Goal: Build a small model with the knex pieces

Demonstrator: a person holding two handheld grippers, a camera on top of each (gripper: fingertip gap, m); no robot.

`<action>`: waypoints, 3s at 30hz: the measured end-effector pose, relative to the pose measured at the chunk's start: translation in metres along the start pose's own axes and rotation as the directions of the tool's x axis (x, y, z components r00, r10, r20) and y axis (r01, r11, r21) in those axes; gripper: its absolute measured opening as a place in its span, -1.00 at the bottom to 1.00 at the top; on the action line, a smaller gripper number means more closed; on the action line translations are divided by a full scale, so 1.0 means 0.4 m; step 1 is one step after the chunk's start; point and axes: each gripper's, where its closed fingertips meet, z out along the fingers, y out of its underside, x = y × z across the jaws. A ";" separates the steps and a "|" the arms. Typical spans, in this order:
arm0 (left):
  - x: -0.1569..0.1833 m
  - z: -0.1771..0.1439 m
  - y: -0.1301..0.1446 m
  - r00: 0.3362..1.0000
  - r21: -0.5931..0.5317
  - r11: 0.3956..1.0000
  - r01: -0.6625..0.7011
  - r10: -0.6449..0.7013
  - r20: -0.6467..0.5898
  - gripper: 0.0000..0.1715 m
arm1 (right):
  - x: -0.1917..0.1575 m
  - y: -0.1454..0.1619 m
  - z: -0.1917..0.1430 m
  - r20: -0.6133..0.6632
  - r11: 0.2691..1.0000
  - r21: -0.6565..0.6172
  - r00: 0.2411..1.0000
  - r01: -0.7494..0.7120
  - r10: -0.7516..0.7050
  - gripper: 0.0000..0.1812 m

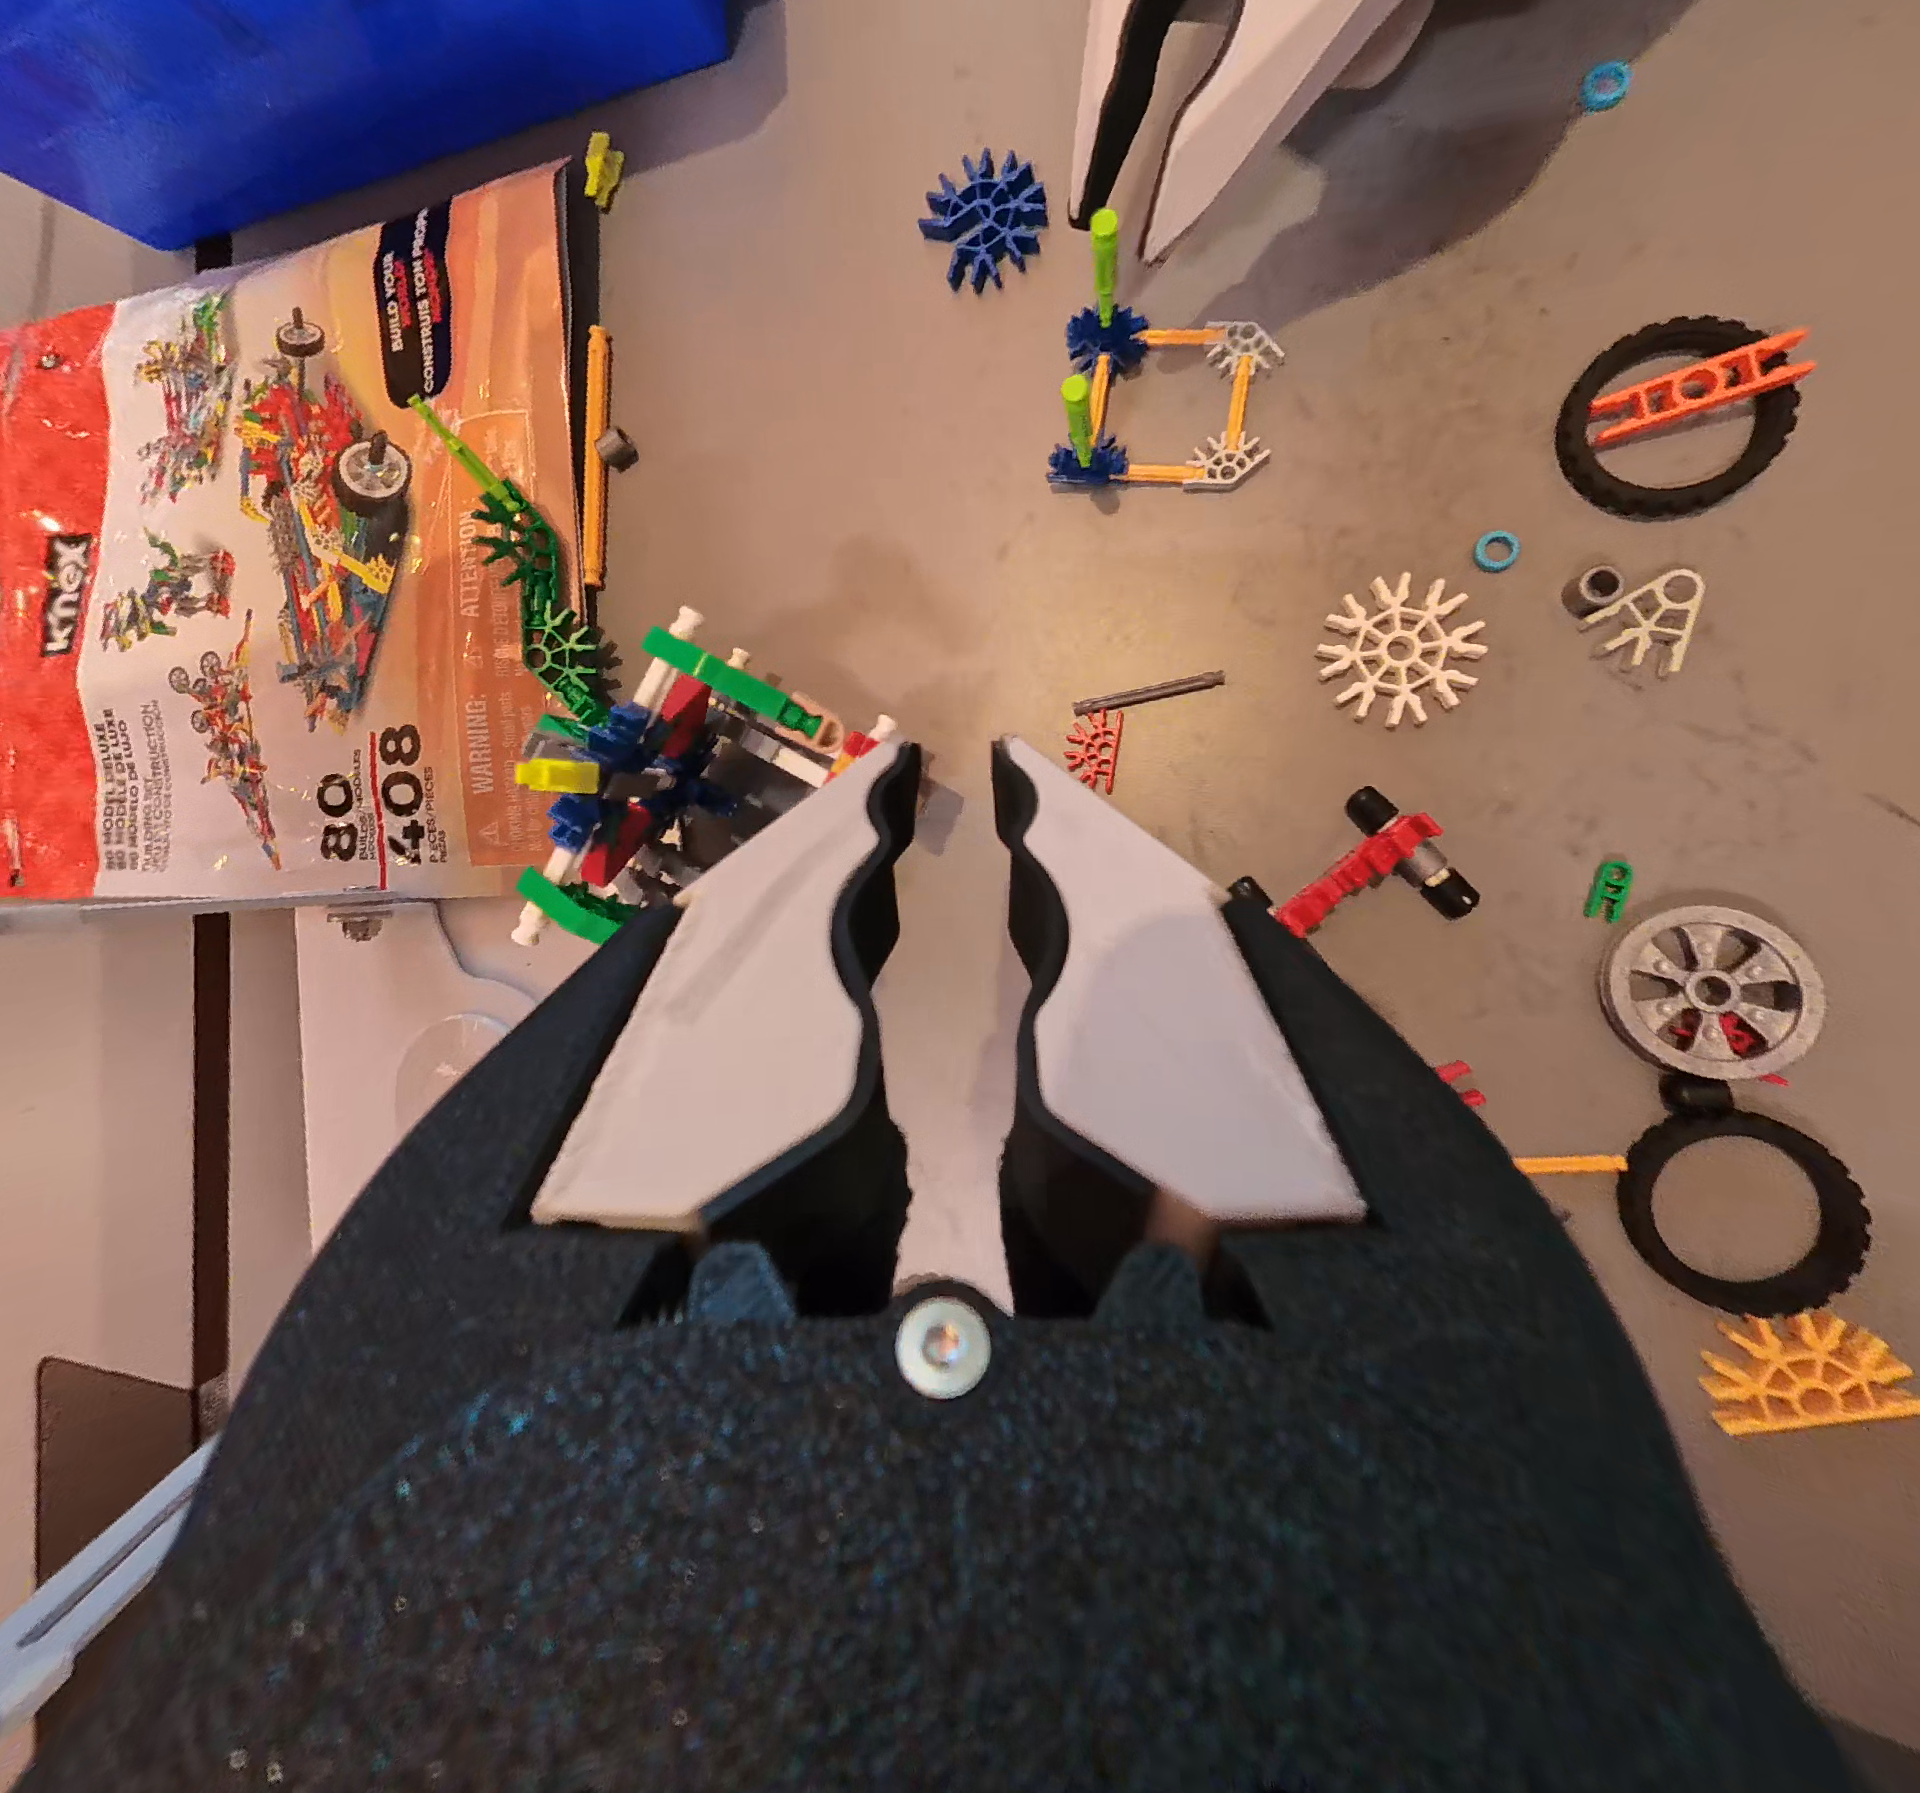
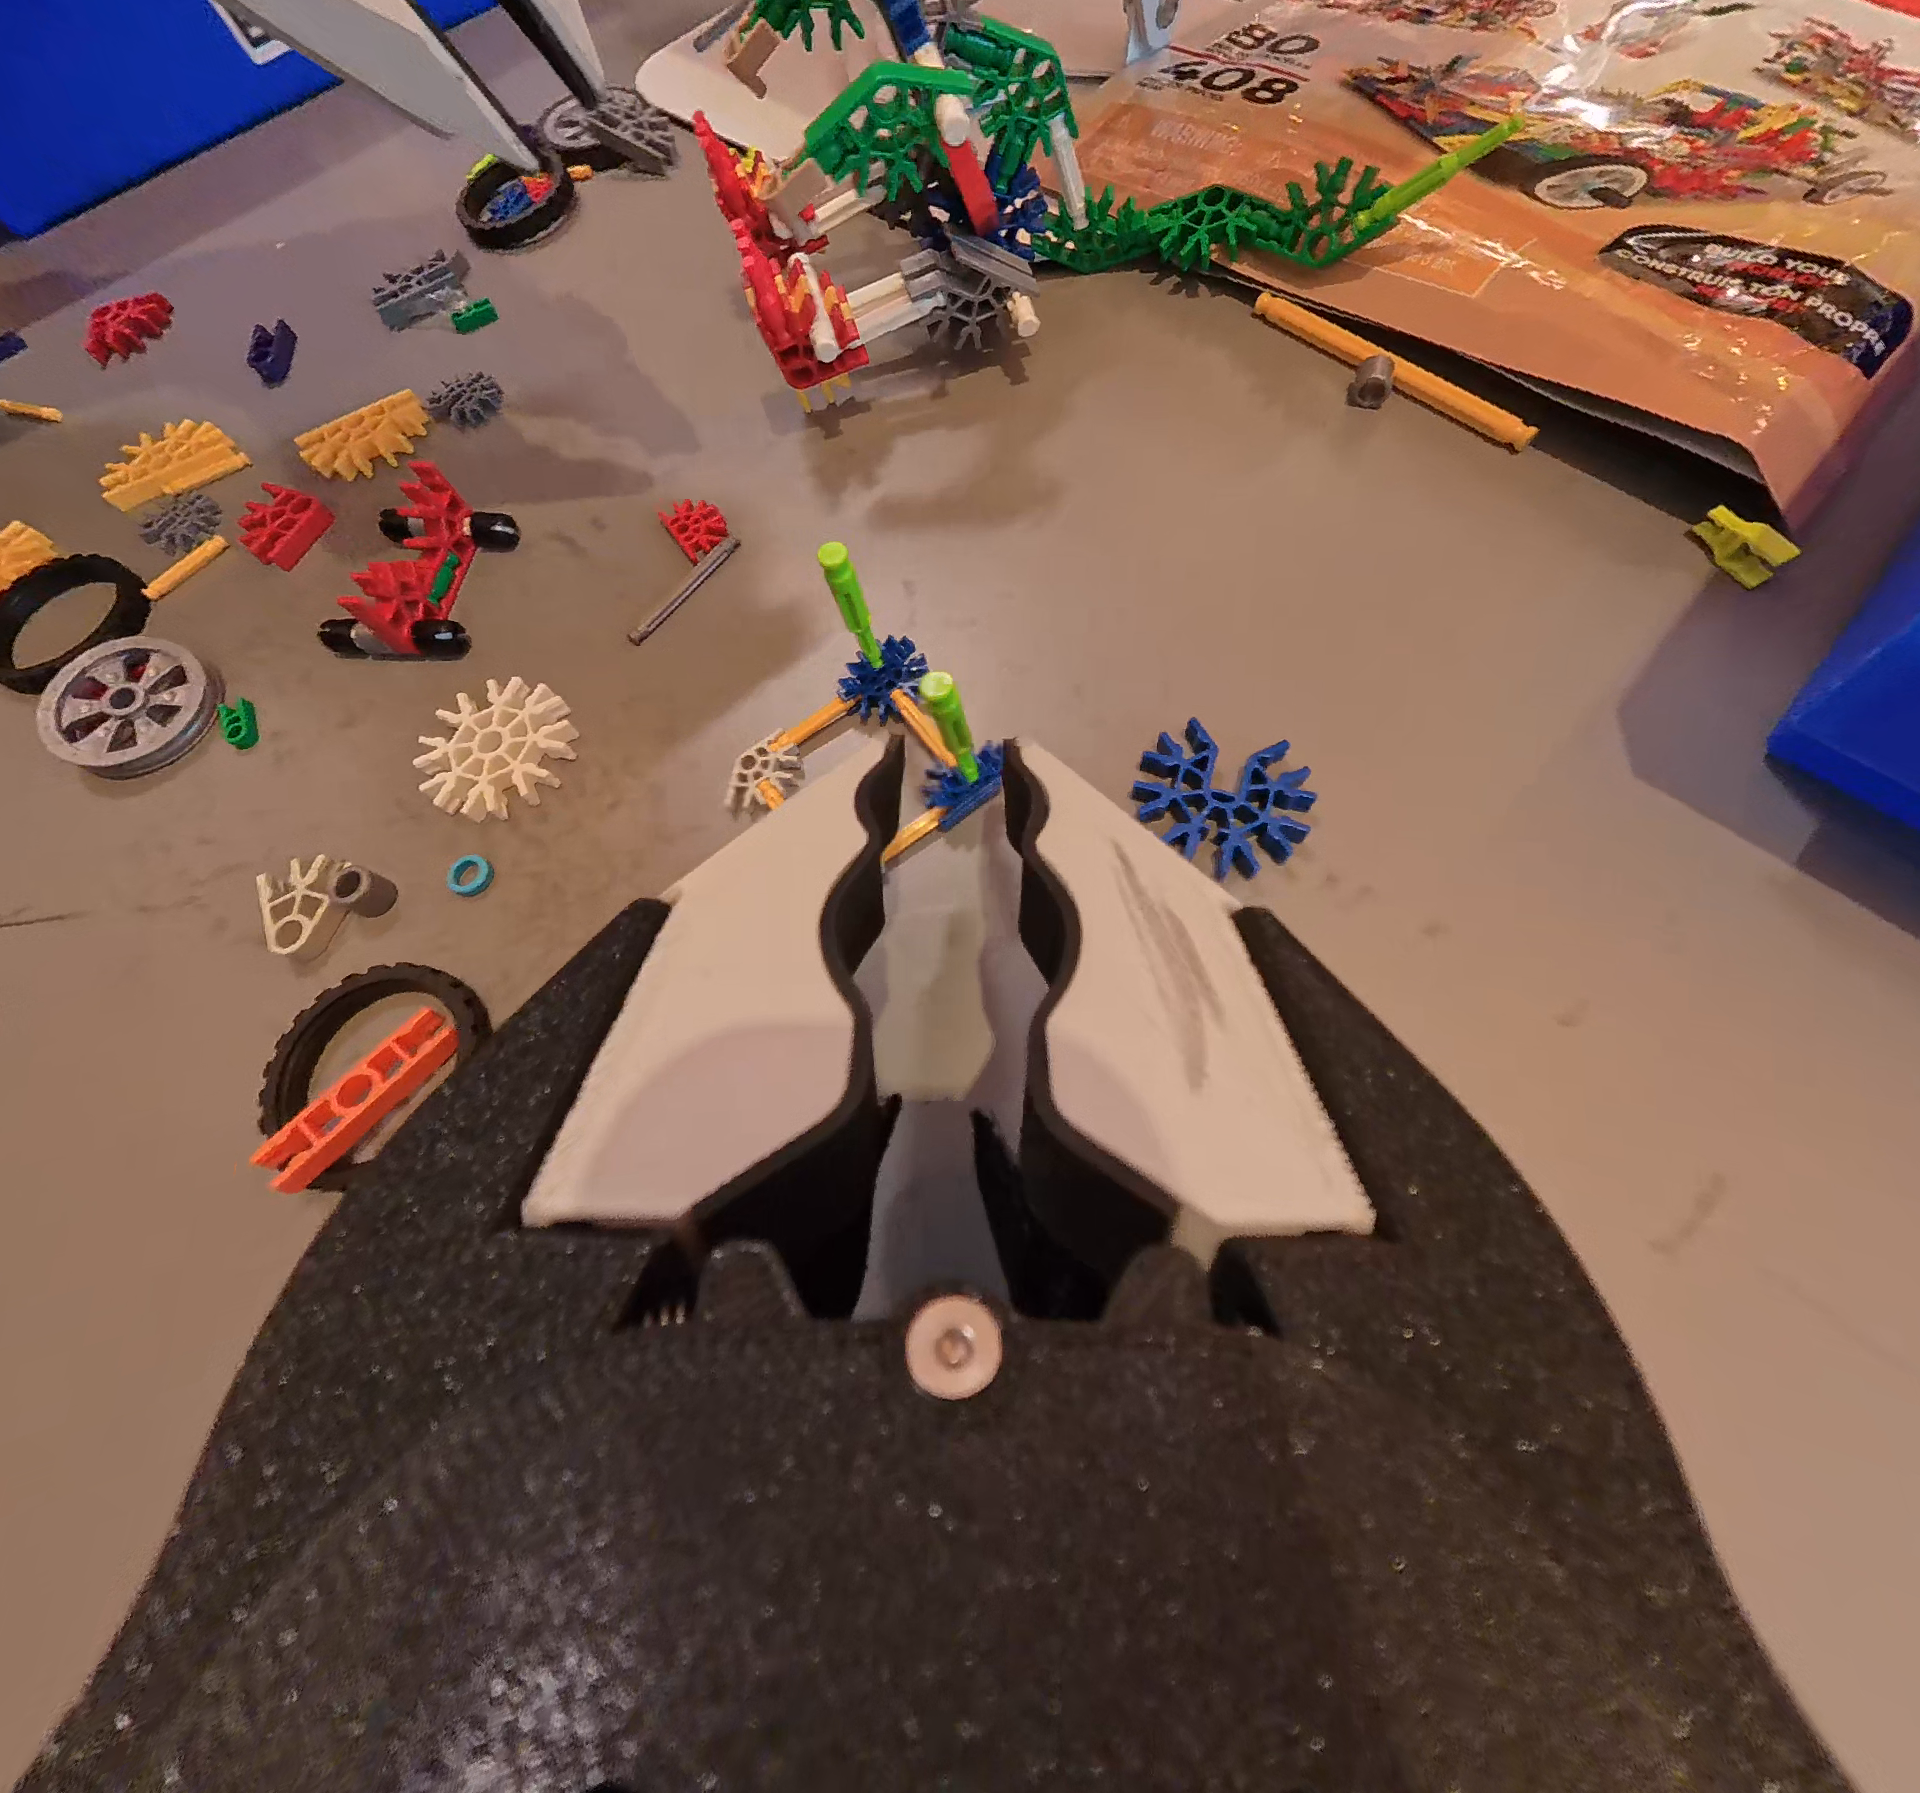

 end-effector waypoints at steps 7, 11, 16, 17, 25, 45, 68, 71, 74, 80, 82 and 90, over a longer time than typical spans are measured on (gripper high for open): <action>0.013 -0.005 -0.001 1.000 -0.012 1.000 -0.029 0.029 -0.008 -0.86 | -0.051 0.002 -0.019 0.007 0.999 0.004 0.999 0.041 -0.041 -0.79; 0.019 -0.006 0.000 0.999 -0.018 0.999 -0.039 0.039 -0.013 -0.86 | -0.066 0.002 -0.041 0.001 0.999 0.003 0.999 0.052 -0.052 -0.79; 0.024 -0.004 -0.002 0.999 -0.021 0.999 -0.049 0.049 -0.016 -0.86 | -0.128 -0.011 -0.058 0.030 0.995 -0.006 0.995 0.099 -0.099 -0.79; 0.024 -0.003 -0.001 0.999 -0.023 0.999 -0.049 0.049 -0.016 -0.86 | -0.158 -0.012 -0.052 0.052 0.992 -0.017 0.991 0.127 -0.126 -0.79; 0.025 -0.005 -0.001 0.998 -0.026 0.998 -0.056 0.055 -0.012 -0.86 | -0.382 0.015 0.061 0.207 0.911 -0.147 0.913 0.384 -0.351 -0.79; 0.025 -0.008 -0.002 0.998 -0.023 0.998 -0.064 0.063 -0.012 -0.86 | -0.454 0.055 0.139 0.295 0.846 -0.226 0.861 0.484 -0.414 -0.95; 0.040 0.014 -0.036 0.996 0.020 0.996 -0.085 0.085 -0.017 -0.86 | -0.273 -0.066 0.002 0.041 0.950 -0.008 0.950 0.311 -0.310 -0.95; 0.041 0.021 -0.047 0.996 0.034 0.996 -0.085 0.086 -0.012 -0.86 | -0.237 -0.073 -0.022 -0.022 0.947 -0.001 0.947 0.322 -0.322 -0.94; 0.048 0.025 -0.067 0.996 0.069 0.994 -0.081 0.083 -0.024 -0.86 | -0.196 -0.075 -0.047 -0.087 0.946 0.001 0.943 0.323 -0.321 -0.94; 0.063 0.031 -0.136 0.991 0.185 0.974 -0.133 0.134 0.009 -0.86 | -0.154 -0.092 -0.096 -0.163 0.947 0.049 0.938 0.317 -0.306 -0.95; 0.082 0.030 -0.160 0.983 0.221 0.958 -0.181 0.181 0.018 -0.85 | -0.151 -0.093 -0.102 -0.152 0.952 0.058 0.945 0.300 -0.288 -0.95; 0.120 0.038 -0.211 0.957 0.291 0.912 -0.289 0.281 0.069 -0.85 | -0.150 -0.097 -0.102 -0.081 0.972 0.103 0.976 0.209 -0.201 -0.95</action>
